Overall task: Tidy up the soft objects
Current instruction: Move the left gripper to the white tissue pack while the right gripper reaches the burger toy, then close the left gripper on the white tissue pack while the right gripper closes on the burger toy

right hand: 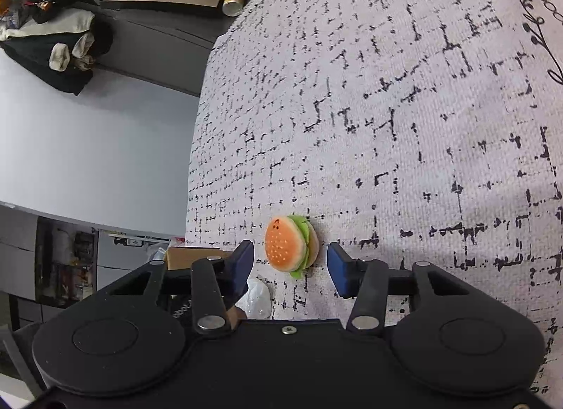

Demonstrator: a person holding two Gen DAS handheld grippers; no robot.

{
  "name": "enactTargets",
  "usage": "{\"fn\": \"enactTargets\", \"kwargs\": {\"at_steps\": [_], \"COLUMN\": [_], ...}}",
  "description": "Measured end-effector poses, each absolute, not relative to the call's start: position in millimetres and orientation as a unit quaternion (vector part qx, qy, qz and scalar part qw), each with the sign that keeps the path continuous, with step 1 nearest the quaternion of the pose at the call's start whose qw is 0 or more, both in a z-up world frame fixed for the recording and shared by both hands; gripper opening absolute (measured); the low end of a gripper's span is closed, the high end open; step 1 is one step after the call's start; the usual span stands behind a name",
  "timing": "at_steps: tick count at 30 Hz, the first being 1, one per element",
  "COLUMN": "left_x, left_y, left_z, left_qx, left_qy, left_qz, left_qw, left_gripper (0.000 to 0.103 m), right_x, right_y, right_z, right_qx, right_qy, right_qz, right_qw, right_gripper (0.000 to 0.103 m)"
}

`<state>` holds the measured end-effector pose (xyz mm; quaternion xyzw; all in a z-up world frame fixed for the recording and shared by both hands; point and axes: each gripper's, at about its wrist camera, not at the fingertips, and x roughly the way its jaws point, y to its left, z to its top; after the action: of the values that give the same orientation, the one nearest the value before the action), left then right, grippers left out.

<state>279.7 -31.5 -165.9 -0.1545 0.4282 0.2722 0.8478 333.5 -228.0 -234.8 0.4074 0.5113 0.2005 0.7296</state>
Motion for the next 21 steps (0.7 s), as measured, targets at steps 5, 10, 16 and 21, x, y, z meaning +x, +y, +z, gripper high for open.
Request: {"fn": "enactTargets", "kwargs": {"at_steps": [5, 10, 16, 21], "left_x": [285, 293, 300, 304], "left_y": [-30, -30, -36, -38], "left_z": [-180, -193, -204, -218], "left_qx": [-0.138, -0.106, -0.072, -0.054], "left_qy": [0.44, 0.45, 0.453, 0.461], "left_qz": [0.285, 0.296, 0.311, 0.319], "left_qw": [0.84, 0.835, 0.832, 0.826], "left_gripper": [0.059, 0.058, 0.059, 0.059], "right_x": [335, 338, 341, 343], "right_y": [-231, -228, -223, -223], "right_z": [-236, -236, -238, -237], "right_qx": [0.412, 0.408, 0.4, 0.399], "right_qy": [0.51, 0.51, 0.515, 0.513], "right_qz": [0.196, 0.202, 0.203, 0.204], "right_qw": [0.729, 0.73, 0.73, 0.732], "right_gripper": [0.047, 0.047, 0.047, 0.047]}}
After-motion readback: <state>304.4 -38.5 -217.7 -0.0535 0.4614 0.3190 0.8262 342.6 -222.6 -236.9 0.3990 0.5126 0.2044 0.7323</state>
